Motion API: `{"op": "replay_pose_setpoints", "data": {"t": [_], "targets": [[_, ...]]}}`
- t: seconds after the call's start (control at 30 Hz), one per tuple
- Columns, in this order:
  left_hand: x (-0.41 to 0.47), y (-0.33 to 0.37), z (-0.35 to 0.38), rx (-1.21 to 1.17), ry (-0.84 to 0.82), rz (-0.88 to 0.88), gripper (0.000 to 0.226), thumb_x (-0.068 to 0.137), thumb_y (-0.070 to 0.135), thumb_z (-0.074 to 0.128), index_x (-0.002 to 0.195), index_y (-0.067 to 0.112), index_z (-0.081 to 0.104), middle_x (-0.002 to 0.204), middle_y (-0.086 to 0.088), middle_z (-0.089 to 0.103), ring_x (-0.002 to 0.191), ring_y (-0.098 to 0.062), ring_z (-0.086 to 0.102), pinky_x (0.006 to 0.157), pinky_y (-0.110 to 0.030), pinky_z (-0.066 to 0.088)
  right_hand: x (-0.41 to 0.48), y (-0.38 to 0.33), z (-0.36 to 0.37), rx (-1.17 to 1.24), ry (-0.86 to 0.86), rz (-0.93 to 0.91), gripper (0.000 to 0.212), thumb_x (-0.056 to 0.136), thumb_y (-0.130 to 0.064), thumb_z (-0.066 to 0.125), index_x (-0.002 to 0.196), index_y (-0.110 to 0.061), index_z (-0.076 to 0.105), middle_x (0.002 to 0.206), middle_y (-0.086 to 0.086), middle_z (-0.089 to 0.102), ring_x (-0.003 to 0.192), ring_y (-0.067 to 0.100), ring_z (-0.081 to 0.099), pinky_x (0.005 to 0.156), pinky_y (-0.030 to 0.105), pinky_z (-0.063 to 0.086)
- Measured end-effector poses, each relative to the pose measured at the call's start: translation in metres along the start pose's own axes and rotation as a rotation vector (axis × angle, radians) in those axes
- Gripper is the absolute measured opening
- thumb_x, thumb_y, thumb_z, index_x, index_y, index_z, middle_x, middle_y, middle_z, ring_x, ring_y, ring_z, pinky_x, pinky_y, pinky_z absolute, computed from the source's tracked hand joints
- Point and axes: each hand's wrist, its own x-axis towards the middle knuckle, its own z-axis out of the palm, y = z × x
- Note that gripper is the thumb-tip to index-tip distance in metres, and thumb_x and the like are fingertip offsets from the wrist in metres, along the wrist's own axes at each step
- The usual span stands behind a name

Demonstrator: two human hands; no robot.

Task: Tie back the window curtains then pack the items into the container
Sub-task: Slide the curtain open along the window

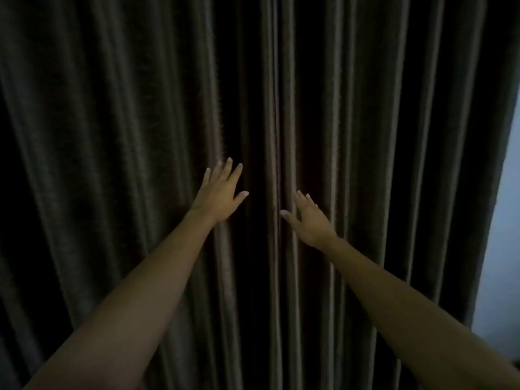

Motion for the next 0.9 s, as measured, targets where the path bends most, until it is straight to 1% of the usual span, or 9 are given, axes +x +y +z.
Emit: {"op": "replay_pose_setpoints", "data": {"t": [0.13, 0.27, 0.37, 0.5, 0.6, 0.67, 0.73, 0.83, 0.9], "targets": [[0.039, 0.001, 0.002, 0.064, 0.134, 0.08, 0.065, 0.1, 0.047, 0.035, 0.153, 0.018, 0.011, 0.161, -0.011, 0.004, 0.149, -0.028, 0.001, 0.119, -0.045, 0.002, 0.04, -0.015, 0.006, -0.009, 0.132, -0.113, 0.072, 0.099, -0.054, 0.039, 0.156, -0.021, 0.011, 0.163, -0.004, 0.009, 0.15, 0.014, 0.005, 0.115, 0.026, 0.007], [0.085, 0.002, -0.008, 0.128, 0.241, 0.106, 0.063, 0.101, 0.047, 0.032, 0.153, 0.018, 0.013, 0.161, -0.01, 0.004, 0.149, -0.026, 0.001, 0.119, -0.042, -0.001, 0.08, -0.014, 0.013, 0.037, 0.168, -0.206, 0.072, 0.1, -0.051, 0.039, 0.156, -0.02, 0.007, 0.163, -0.003, 0.01, 0.149, 0.014, 0.012, 0.12, 0.031, 0.017], [0.117, 0.009, -0.021, 0.157, 0.307, 0.146, 0.06, 0.102, 0.045, 0.031, 0.153, 0.017, 0.016, 0.161, -0.01, 0.007, 0.149, -0.025, 0.001, 0.12, -0.041, 0.0, 0.107, -0.011, 0.018, 0.124, 0.17, -0.218, 0.076, 0.099, -0.055, 0.038, 0.156, -0.022, 0.0, 0.163, -0.003, 0.014, 0.146, 0.015, 0.022, 0.116, 0.028, 0.022], [0.154, 0.016, -0.028, 0.273, 0.388, 0.246, 0.058, 0.102, 0.042, 0.03, 0.152, 0.013, 0.021, 0.16, -0.012, 0.013, 0.149, -0.025, 0.005, 0.119, -0.037, -0.001, 0.129, -0.009, 0.026, 0.27, 0.169, -0.231, 0.08, 0.097, -0.055, 0.043, 0.155, -0.026, -0.003, 0.157, -0.002, 0.032, 0.135, 0.017, 0.043, 0.104, 0.023, 0.035], [0.174, 0.02, -0.024, 0.432, 0.446, 0.253, 0.06, 0.102, 0.043, 0.027, 0.149, 0.006, 0.027, 0.158, -0.016, 0.019, 0.148, -0.026, 0.011, 0.119, -0.039, 0.002, 0.138, -0.006, 0.039, 0.387, 0.158, -0.284, 0.082, 0.095, -0.054, 0.048, 0.155, -0.03, -0.003, 0.159, -0.005, 0.027, 0.139, 0.009, 0.037, 0.107, 0.018, 0.03], [0.184, 0.019, -0.018, 0.554, 0.429, 0.227, 0.059, 0.101, 0.04, 0.031, 0.146, 0.001, 0.032, 0.157, -0.019, 0.022, 0.147, -0.029, 0.015, 0.119, -0.042, 0.004, 0.144, -0.003, 0.052, 0.465, 0.168, -0.342, 0.08, 0.096, -0.052, 0.051, 0.156, -0.03, 0.002, 0.159, -0.011, 0.024, 0.142, -0.001, 0.029, 0.114, 0.021, 0.026], [0.194, 0.016, -0.013, 0.736, 0.365, 0.212, 0.051, 0.094, 0.023, 0.05, 0.138, -0.002, 0.044, 0.152, -0.025, 0.029, 0.145, -0.034, 0.022, 0.118, -0.046, 0.007, 0.153, -0.002, 0.068, 0.483, 0.177, -0.367, 0.072, 0.099, -0.042, 0.049, 0.156, -0.025, 0.007, 0.159, -0.012, 0.022, 0.142, -0.004, 0.024, 0.117, 0.022, 0.024], [0.204, 0.009, -0.013, 0.953, 0.236, 0.197, 0.041, 0.077, 0.006, 0.068, 0.118, 0.001, 0.063, 0.141, -0.029, 0.044, 0.138, -0.036, 0.037, 0.116, -0.049, 0.017, 0.166, -0.007, 0.093, 0.398, 0.208, -0.363, 0.063, 0.103, -0.032, 0.04, 0.156, -0.021, 0.008, 0.163, 0.002, 0.015, 0.147, 0.015, 0.023, 0.117, 0.035, 0.03], [0.211, -0.004, -0.01, 0.959, 0.156, 0.158, 0.045, 0.087, 0.009, 0.06, 0.131, 0.005, 0.054, 0.149, -0.027, 0.035, 0.143, -0.034, 0.028, 0.118, -0.048, 0.011, 0.175, -0.017, 0.108, 0.376, 0.224, -0.373, 0.059, 0.102, -0.031, 0.035, 0.156, -0.021, 0.012, 0.163, 0.007, 0.01, 0.149, 0.022, 0.018, 0.116, 0.039, 0.032]]}}
